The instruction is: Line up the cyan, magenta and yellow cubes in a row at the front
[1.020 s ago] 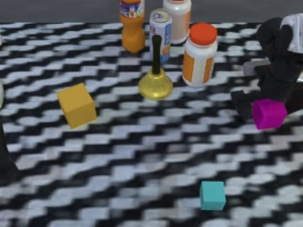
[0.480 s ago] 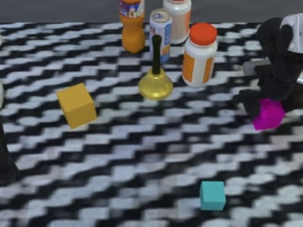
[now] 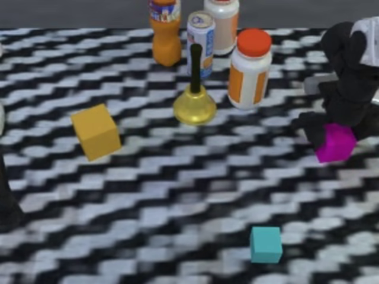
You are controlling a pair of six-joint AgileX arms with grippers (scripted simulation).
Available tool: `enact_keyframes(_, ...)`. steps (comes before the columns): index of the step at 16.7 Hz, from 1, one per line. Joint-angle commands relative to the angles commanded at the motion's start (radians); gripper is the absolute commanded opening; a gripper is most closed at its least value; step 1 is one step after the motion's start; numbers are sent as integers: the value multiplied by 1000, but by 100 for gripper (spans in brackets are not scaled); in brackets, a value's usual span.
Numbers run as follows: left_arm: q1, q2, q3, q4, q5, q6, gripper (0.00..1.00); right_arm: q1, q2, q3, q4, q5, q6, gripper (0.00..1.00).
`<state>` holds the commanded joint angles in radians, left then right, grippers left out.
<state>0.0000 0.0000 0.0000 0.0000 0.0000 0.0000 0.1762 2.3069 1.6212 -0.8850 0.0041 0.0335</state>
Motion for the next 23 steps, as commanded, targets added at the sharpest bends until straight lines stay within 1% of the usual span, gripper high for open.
enact_keyframes(5,0,0,0,0,0,0,100,2,-25,17,-24,0,-1,0)
enact_keyframes(12,0,0,0,0,0,0,100,9,-99,143,-227,-1,-2,0)
enact_keyframes(17,0,0,0,0,0,0,100,6,-102,149,-236,-1,2,0)
enact_keyframes(18,0,0,0,0,0,0,100,18,-104,146,-236,-1,13,0)
enact_keyframes(20,0,0,0,0,0,0,100,69,-117,130,-236,0,69,0)
enact_keyframes(23,0,0,0,0,0,0,100,198,-157,82,-231,1,219,0)
